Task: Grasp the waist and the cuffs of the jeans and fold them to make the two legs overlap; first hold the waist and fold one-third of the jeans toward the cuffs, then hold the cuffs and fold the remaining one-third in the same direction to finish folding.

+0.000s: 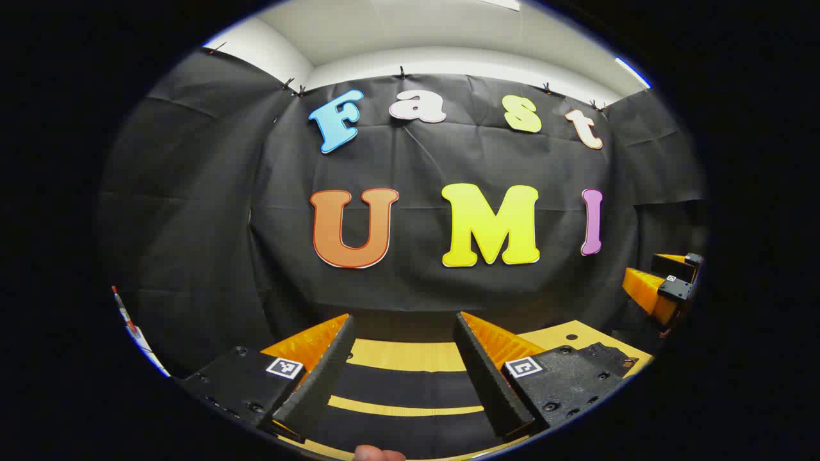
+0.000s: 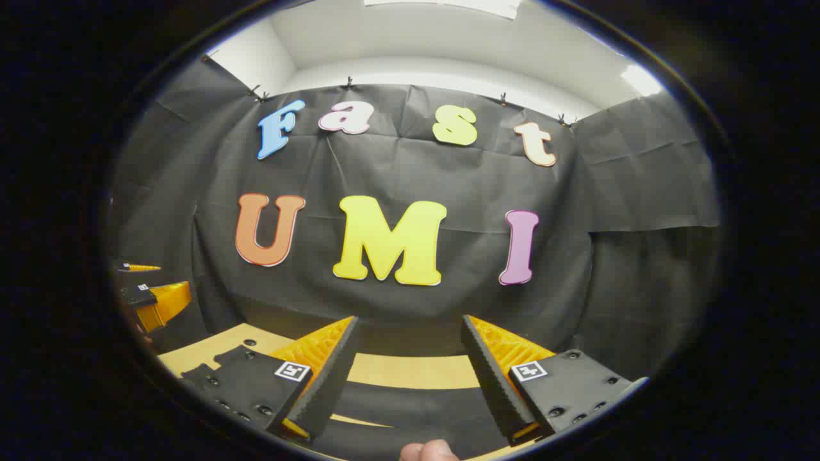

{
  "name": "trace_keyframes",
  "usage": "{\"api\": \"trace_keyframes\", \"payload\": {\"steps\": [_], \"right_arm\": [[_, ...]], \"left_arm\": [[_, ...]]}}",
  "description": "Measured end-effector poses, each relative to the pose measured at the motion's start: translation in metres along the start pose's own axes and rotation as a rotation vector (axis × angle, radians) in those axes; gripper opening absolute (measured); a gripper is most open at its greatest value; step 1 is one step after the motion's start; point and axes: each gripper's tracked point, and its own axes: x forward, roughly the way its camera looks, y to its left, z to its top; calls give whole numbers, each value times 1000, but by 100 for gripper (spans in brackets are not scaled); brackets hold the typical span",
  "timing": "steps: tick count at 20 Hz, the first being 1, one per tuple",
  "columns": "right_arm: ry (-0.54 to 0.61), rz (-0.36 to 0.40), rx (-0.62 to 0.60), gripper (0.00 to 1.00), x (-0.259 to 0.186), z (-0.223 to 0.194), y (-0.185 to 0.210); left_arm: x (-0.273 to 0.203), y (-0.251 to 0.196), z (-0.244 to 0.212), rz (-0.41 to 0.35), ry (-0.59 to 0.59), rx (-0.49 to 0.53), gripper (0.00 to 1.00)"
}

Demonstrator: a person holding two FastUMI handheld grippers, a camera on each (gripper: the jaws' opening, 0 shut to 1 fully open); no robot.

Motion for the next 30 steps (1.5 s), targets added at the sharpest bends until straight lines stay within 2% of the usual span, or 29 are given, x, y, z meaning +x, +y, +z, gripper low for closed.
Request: {"api": "trace_keyframes", "payload": {"steps": [9,22,24,30], "right_arm": [[12,-32,-2,97,10,-3,-8],[34,-34,3,98,33,-16,-37],[67,-45,3,97,37,-28,-54],[203,-143,-13,97,43,-77,-158]], "left_arm": [[10,-7,-5,-43,21,-7,98],[26,-11,-17,-34,57,-29,99],[30,-7,-29,-28,92,-68,100],[31,64,-93,143,263,-183,99]]}}
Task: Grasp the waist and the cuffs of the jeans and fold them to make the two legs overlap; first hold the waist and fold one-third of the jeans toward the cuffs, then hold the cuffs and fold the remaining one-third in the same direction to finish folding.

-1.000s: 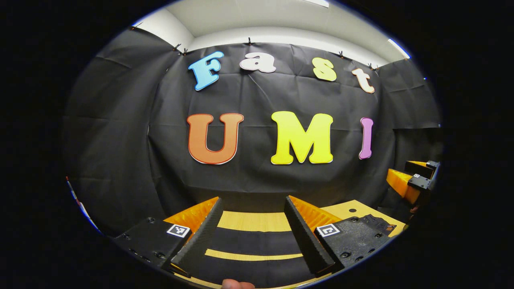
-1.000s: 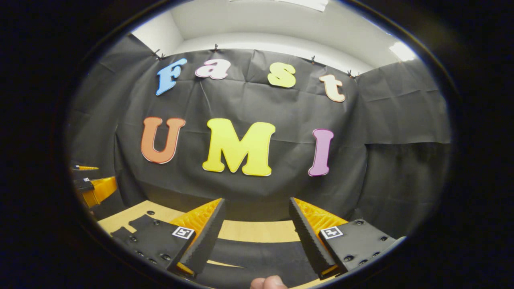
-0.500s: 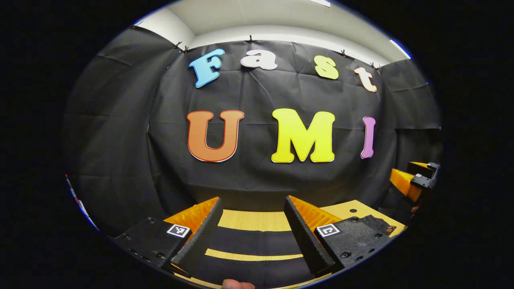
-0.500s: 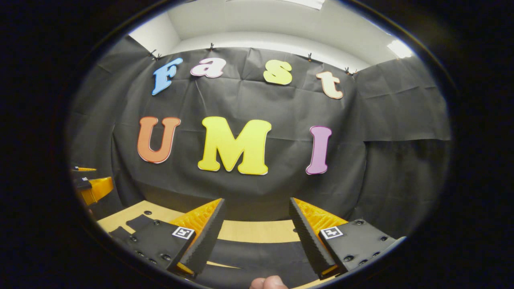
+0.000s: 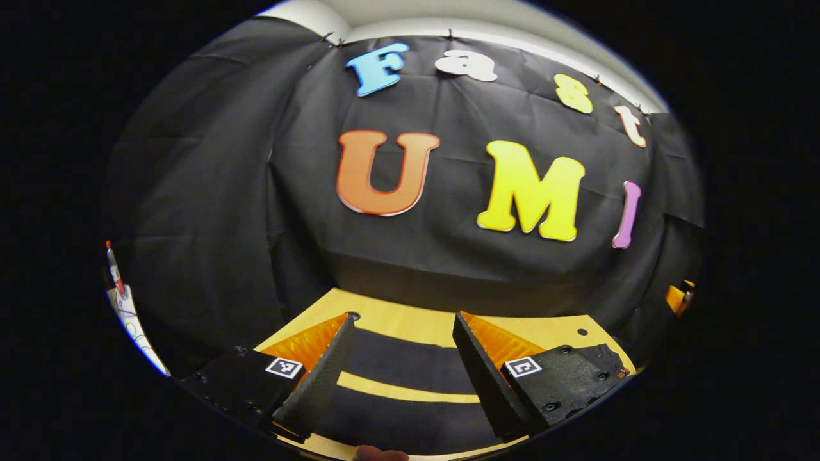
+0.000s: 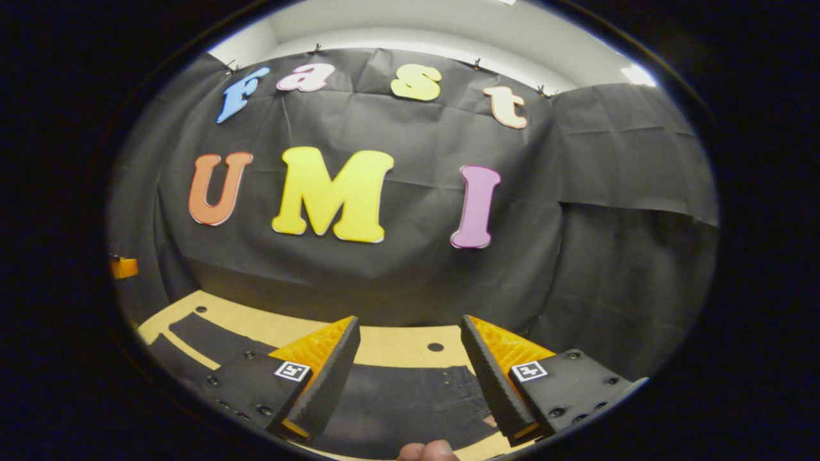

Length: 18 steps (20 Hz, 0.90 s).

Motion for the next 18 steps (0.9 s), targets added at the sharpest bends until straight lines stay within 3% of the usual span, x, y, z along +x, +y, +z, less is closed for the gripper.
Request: {"api": "trace_keyframes", "payload": {"steps": [3,6,12,15,18], "right_arm": [[133,-32,59,98,4,-42,-50],[273,-83,180,97,2,-90,-91],[531,-53,310,100,-25,-171,-104],[578,-59,367,97,-19,-184,-100],[597,-96,416,97,-18,-186,-102]], "left_arm": [[-5,36,-45,54,155,-160,98],[-22,71,-105,153,327,-422,99],[-57,79,-188,252,528,-993,99],[-62,71,-202,282,564,-1104,99],[-47,80,-223,311,580,-1105,99]]}}
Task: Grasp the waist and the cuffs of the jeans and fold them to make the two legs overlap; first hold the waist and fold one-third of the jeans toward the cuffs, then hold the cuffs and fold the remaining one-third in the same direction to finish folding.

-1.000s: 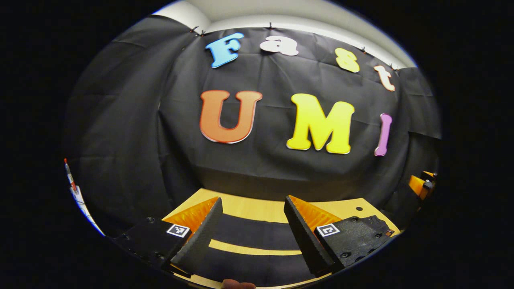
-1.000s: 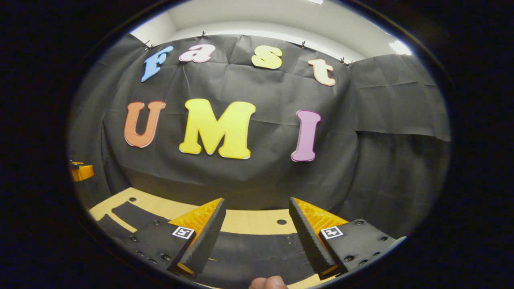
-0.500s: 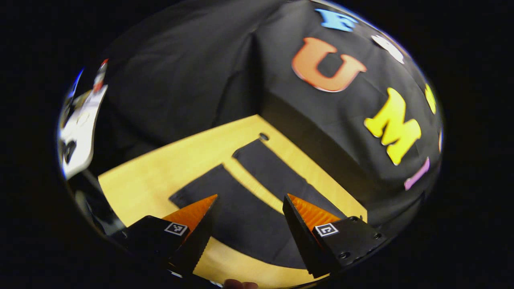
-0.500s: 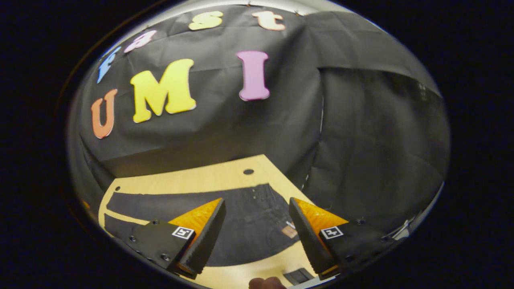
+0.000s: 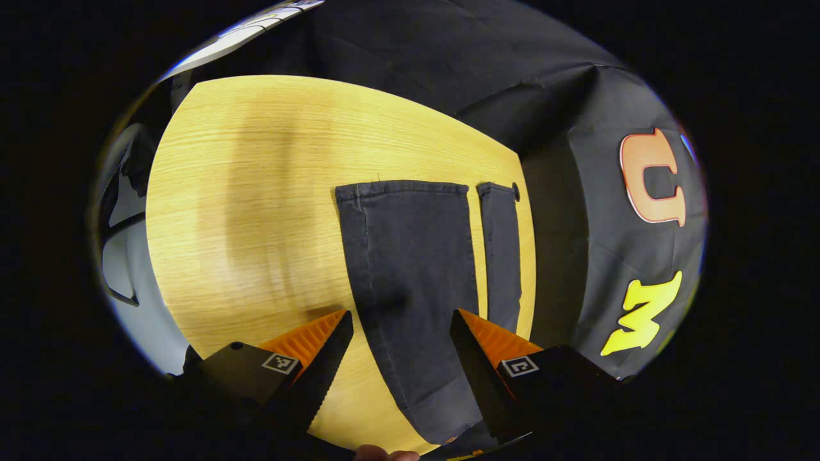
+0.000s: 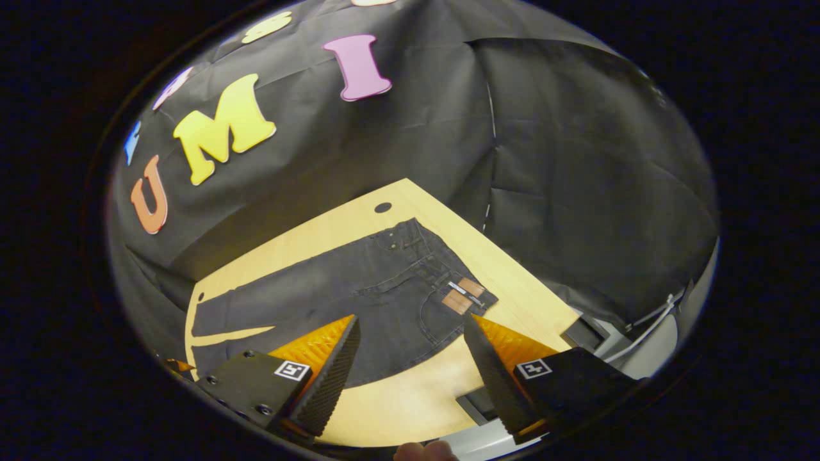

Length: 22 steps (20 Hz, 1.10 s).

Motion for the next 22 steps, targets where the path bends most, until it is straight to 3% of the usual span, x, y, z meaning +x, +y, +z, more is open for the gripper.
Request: {"api": "trace_keyframes", "payload": {"steps": [5,6,10,15,17,18,19,20,21,22], "right_arm": [[34,-39,126,100,9,-11,-14],[47,-34,175,95,11,-14,-17],[105,2,362,99,30,-26,-25],[197,48,614,98,64,-40,-31],[225,32,674,98,79,-47,-39],[235,17,688,98,86,-50,-45],[242,5,698,99,93,-51,-48],[246,-2,705,99,100,-51,-49],[251,-11,711,98,106,-50,-49],[261,-11,702,93,113,-49,-47]], "left_arm": [[11,-14,3,-21,-18,22,99],[13,-19,4,-41,-21,10,98],[29,-41,8,-125,-14,-72,98],[43,-51,6,-147,-1,-97,76],[46,-52,5,-150,6,-101,69],[47,-52,5,-144,7,-101,79],[49,-50,6,-131,6,-100,58],[51,-50,4,-120,6,-98,53],[51,-49,4,-112,5,-97,57],[54,-50,3,-105,5,-94,39]]}}
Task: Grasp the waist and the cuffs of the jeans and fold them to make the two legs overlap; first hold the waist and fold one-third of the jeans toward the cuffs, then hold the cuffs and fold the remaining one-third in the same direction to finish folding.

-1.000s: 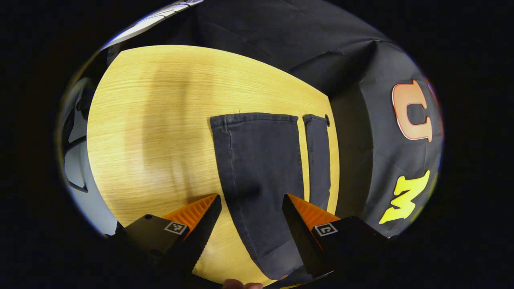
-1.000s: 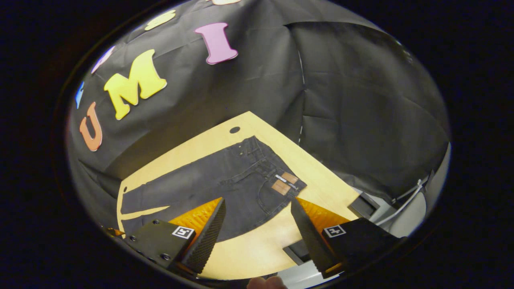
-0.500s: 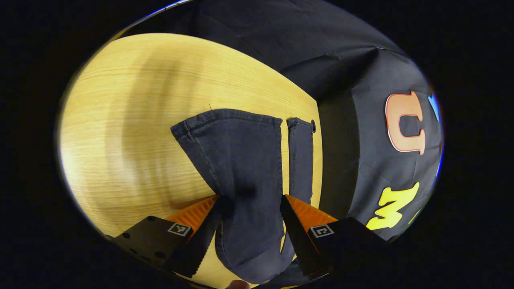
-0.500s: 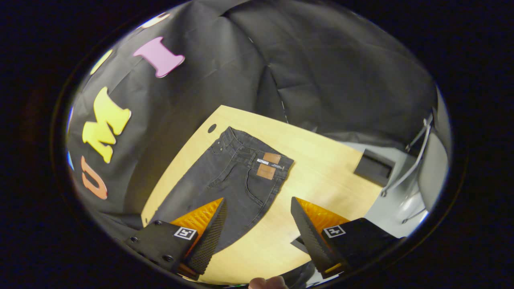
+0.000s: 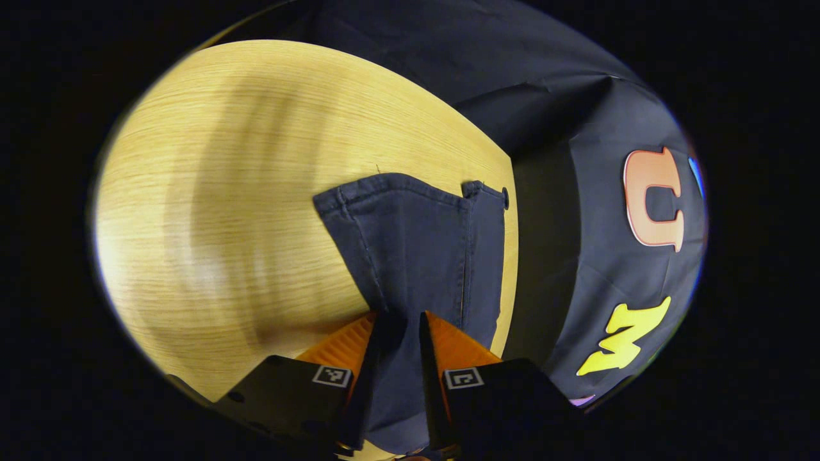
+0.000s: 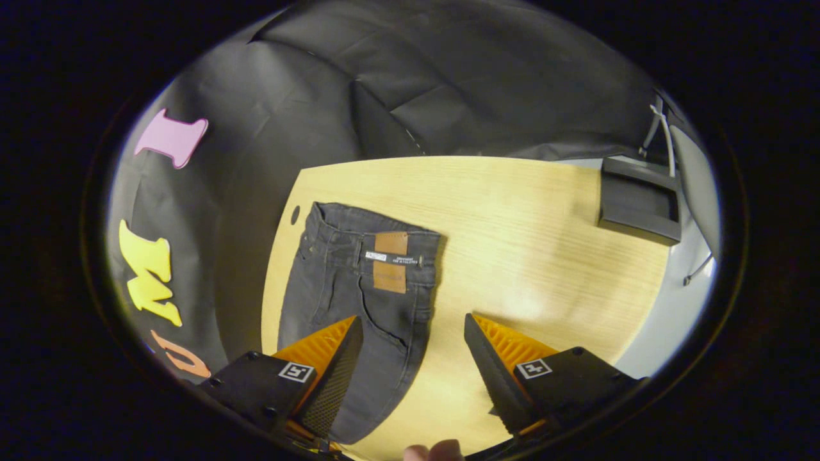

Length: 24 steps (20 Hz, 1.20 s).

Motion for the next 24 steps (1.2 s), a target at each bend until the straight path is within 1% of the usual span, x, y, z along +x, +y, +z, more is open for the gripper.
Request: {"api": "trace_keyframes", "payload": {"steps": [1,2,4,5,7,9,10,11,12,13,14,15,16,17,18,19,20,22,23,24], "right_arm": [[-1,3,-14,100,5,3,5],[-4,4,-30,97,11,5,12],[-4,-2,-54,97,20,7,24],[-6,-11,-65,93,23,8,24],[-6,-33,-83,93,24,7,27],[-14,-67,-107,93,28,7,30],[-24,-103,-129,93,31,6,26],[-33,-145,-147,85,34,4,20],[-46,-153,-153,77,35,4,20],[-40,-202,-158,69,35,3,13],[-57,-202,-129,52,32,9,13],[-39,-202,-107,35,34,8,13],[0,-183,-72,39,41,10,13],[1,-174,-41,10,40,8,17],[16,-166,-23,6,38,7,17],[24,-157,-17,5,33,11,19],[23,-151,-15,1,32,8,20],[28,-125,-14,5,18,10,28],[32,-109,-6,5,8,8,34],[32,-89,1,0,-1,8,42]], "left_arm": [[0,1,1,6,1,3,35],[3,1,0,14,-1,5,34],[4,1,1,23,-3,4,30],[4,2,1,25,-5,2,28],[5,1,1,24,-7,-4,23],[5,0,1,23,-3,-16,19],[7,1,0,27,2,-24,18],[7,1,1,31,5,-31,15],[7,2,1,37,8,-39,14],[5,1,1,41,11,-41,12],[5,-1,2,36,15,-37,10],[3,-3,2,36,16,-31,8],[2,-3,2,36,15,-28,8],[1,-5,3,39,13,-29,7],[-1,-5,3,48,13,-33,7],[-3,-10,3,48,14,-39,6],[-8,-12,4,58,17,-45,6],[-17,-26,4,49,12,-54,4],[-18,-27,5,66,11,-49,4],[-21,-28,6,78,9,-52,4]]}}
